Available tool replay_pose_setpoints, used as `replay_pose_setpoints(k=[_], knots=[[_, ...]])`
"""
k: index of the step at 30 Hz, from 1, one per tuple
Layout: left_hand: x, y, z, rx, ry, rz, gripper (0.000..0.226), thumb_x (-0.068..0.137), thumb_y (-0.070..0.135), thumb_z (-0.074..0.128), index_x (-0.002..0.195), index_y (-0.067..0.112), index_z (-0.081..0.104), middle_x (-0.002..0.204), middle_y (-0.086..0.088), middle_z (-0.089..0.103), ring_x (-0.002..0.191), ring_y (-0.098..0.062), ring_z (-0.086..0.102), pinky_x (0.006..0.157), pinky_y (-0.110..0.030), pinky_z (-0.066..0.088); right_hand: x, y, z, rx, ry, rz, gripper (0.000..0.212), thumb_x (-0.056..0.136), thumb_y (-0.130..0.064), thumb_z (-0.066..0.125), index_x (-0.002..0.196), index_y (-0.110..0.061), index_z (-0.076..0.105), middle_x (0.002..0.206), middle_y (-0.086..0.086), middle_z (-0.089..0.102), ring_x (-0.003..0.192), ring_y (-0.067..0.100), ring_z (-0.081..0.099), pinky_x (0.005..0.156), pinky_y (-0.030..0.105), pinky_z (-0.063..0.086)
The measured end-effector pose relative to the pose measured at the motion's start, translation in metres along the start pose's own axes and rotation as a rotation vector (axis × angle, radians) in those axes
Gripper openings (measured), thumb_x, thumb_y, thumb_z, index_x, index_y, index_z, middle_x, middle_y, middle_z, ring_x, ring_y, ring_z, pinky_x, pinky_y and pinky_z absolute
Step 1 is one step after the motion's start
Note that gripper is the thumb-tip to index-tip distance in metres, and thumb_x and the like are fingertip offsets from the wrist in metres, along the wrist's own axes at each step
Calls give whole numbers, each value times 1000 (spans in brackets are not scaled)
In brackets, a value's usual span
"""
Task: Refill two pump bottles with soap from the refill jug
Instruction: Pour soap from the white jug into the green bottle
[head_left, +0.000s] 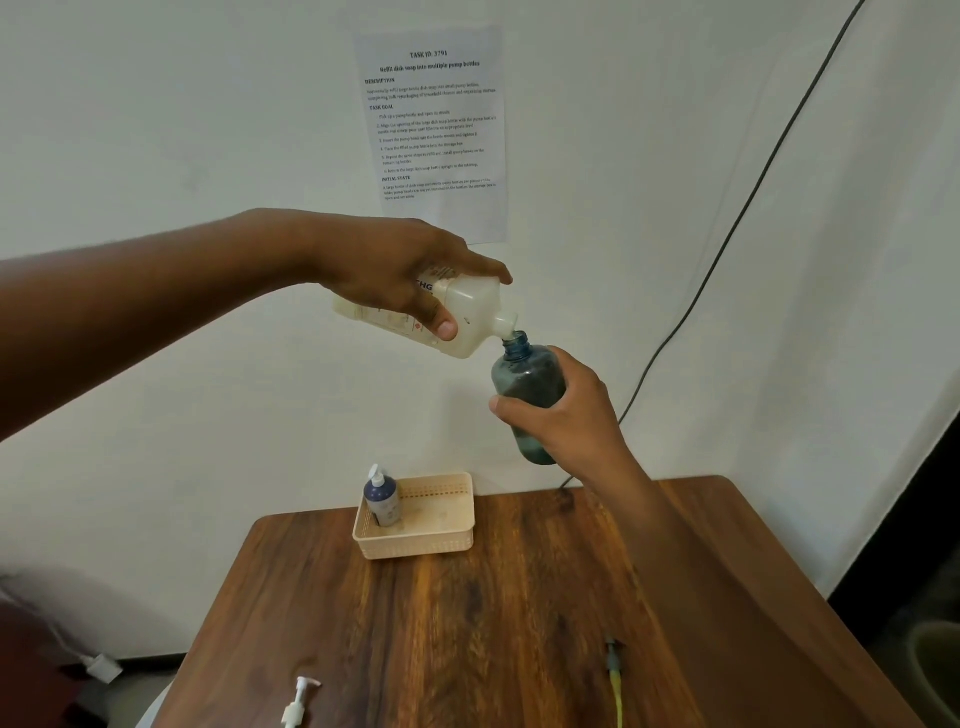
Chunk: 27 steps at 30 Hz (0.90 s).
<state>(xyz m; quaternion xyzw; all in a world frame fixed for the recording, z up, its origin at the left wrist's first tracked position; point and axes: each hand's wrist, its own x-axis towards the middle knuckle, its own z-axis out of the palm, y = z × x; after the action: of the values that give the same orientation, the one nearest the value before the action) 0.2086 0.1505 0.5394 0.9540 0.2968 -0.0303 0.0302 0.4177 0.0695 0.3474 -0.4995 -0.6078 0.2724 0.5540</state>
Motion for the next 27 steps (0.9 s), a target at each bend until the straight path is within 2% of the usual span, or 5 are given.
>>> replay_pose_setpoints(k=[4, 9, 13, 16, 27], knots=[[0, 0, -1, 16, 1, -13, 80, 85, 55, 72, 155, 48, 35, 119, 22, 55, 112, -11, 54, 91, -25, 43, 1, 0, 0, -6, 1, -6, 63, 75, -49, 84, 125, -50, 47, 107, -42, 49, 96, -21, 53, 59, -1, 43], [0, 2, -4, 32, -4, -13, 79, 86, 53, 73, 155, 47, 35, 126, 11, 58, 115, -16, 54, 98, -33, 47, 2, 0, 0, -7, 2, -4, 63, 73, -51, 84, 125, -50, 47, 108, -41, 49, 99, -7, 57, 60, 1, 45], [1, 3, -6, 35, -6, -17, 78, 86, 52, 73, 154, 47, 37, 124, 12, 58, 115, -16, 55, 93, -27, 44, 3, 1, 0, -19, 0, -9, 62, 76, -49, 84, 125, -49, 46, 109, -40, 49, 99, -5, 58, 63, 2, 45], [3, 5, -8, 38, -13, -22, 81, 80, 60, 69, 154, 47, 37, 119, 15, 56, 113, -15, 54, 87, -20, 41, 4, 2, 0, -26, 0, -10, 62, 77, -47, 84, 126, -48, 46, 108, -40, 48, 97, -7, 57, 63, 2, 43], [6, 10, -15, 58, -36, -37, 78, 83, 55, 73, 152, 48, 39, 120, 15, 56, 113, -15, 54, 90, -26, 41, 6, 1, 0, -51, 11, -22, 63, 76, -50, 83, 125, -50, 44, 106, -45, 44, 96, -24, 52, 61, -2, 40]])
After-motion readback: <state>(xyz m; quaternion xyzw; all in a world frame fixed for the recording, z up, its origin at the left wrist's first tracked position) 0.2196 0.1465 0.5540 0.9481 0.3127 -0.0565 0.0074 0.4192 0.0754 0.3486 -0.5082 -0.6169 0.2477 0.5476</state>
